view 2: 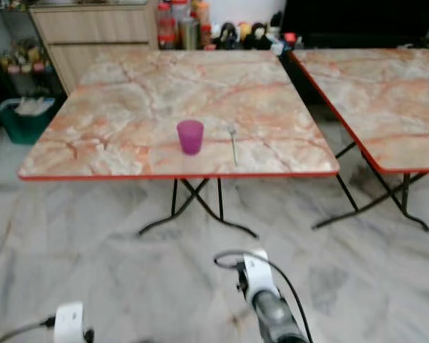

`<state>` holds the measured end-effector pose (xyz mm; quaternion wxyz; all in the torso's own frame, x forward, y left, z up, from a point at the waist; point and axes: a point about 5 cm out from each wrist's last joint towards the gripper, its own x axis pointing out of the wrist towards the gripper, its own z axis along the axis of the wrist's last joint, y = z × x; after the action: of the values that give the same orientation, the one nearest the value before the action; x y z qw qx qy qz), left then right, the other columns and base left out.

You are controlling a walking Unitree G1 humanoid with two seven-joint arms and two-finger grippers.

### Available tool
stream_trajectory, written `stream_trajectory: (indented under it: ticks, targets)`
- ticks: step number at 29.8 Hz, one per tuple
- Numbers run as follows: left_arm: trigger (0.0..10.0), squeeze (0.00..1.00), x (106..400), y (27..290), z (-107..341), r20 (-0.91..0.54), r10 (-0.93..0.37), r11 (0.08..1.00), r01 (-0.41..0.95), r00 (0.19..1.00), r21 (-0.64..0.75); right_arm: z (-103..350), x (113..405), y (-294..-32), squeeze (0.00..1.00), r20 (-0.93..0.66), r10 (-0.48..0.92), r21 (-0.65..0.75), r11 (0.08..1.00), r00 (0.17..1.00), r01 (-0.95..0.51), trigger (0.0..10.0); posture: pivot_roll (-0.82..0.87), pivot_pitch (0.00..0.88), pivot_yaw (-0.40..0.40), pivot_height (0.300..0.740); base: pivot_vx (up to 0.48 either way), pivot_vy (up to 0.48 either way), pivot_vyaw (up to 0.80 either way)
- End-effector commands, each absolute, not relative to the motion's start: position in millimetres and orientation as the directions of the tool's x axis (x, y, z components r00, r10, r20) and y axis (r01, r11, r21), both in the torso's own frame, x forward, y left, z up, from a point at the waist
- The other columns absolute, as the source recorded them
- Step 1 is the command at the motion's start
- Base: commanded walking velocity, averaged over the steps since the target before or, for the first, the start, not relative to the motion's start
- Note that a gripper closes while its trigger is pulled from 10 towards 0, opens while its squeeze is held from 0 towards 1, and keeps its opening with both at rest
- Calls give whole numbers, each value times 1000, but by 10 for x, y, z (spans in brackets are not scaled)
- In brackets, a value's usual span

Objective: Setting the table

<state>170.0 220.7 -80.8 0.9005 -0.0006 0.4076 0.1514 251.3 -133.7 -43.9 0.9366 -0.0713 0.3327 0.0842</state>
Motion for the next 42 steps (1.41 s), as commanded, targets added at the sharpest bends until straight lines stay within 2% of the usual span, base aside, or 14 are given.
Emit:
stream_trajectory:
  ticks: [1,15,25,30,38,39,42]
  targets:
    - [10000,0,1699,2168,-820,-744,256,959,-256,618,118,-454,2491,-1411,0,-640,93,-92,976,763,-197,10000,140,91,-13,715,398,0,800]
    - [10000,0,1702,2153,-820,-742,260,959,-257,619,121,-391,2566,-1380,0,-608,122,-84,973,784,-217,10000,138,92,-20,715,383,0,57]
    - [10000,0,1664,2123,-843,-751,251,961,-252,612,115,-407,2522,-1449,0,-595,124,-103,968,794,-228,10000,130,95,-23,715,0,0,0]
    - [10000,0,1648,2123,-850,-753,249,961,-249,609,117,-391,2506,-1442,0,-563,170,-139,945,809,-295,10000,128,88,-25,715,0,0,0]
    - [10000,0,1636,2131,-854,-756,248,963,-236,606,127,-296,2539,-1456,0,-472,232,-167,924,851,-345,10000,118,84,-24,715,0,0,0]
    - [10000,0,1630,2136,-856,-757,246,965,-230,605,129,-200,2570,-1442,0,-395,294,-188,902,871,-389,10000,109,77,-23,715,0,0,0]
    - [10000,0,1629,2139,-856,-758,244,965,-225,605,131,-75,2599,-1421,0,-301,350,-192,889,887,-416,10000,104,75,-22,715,0,0,0]
